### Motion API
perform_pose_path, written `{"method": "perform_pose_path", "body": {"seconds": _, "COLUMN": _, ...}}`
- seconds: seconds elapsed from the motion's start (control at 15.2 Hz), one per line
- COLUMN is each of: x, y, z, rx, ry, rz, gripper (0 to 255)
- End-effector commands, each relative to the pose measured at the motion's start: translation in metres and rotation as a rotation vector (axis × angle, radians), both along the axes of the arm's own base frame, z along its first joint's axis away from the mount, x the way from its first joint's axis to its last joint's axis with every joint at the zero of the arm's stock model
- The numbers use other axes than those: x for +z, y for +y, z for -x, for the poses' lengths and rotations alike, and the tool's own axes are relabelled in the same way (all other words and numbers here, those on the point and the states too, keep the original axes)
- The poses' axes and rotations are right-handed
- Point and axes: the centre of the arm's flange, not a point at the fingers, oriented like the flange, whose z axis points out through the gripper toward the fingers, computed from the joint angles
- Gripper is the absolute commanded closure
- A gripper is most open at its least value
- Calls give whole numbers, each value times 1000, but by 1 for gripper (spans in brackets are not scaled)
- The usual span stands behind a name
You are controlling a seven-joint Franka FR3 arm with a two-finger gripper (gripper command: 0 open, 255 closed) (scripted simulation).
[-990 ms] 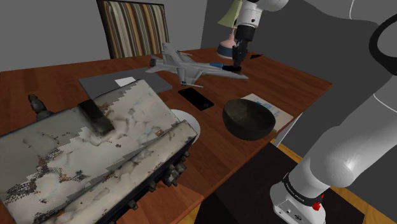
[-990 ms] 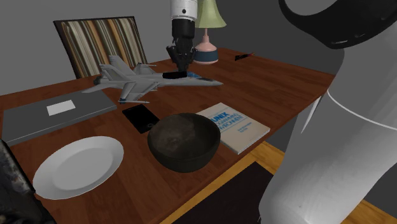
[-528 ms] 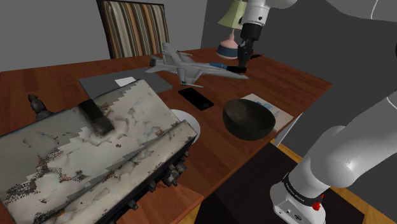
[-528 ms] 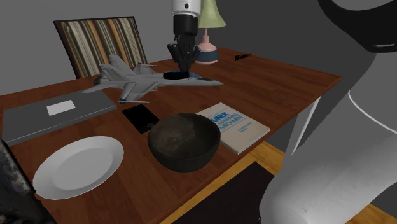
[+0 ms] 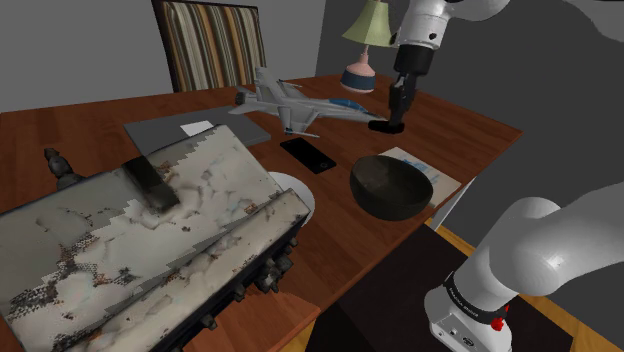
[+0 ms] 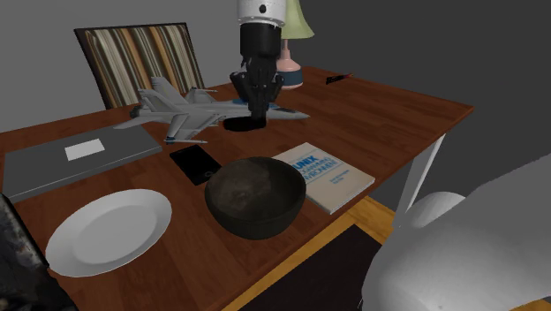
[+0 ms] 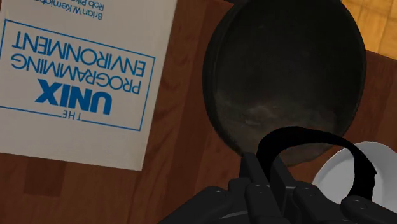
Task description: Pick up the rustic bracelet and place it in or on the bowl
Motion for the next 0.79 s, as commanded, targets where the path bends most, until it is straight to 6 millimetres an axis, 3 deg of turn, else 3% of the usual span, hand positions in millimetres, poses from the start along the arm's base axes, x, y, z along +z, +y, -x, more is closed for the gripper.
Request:
{"method": "perform_pose_path", "body": {"seconds": 0.0, "x": -3, "y": 9, "z": 23, "rx": 0, "ry": 0, "rz": 1, "gripper": 255}}
{"method": "perform_pose_path", "body": {"seconds": 0.26, "x": -4, "y": 35, "z": 73, "rx": 0, "ry": 0, "rz": 1, "gripper": 255}}
{"method": "perform_pose_path", "body": {"seconds": 0.73, "x": -41, "y": 35, "z": 73, "rx": 0, "ry": 0, "rz": 1, "gripper": 255}}
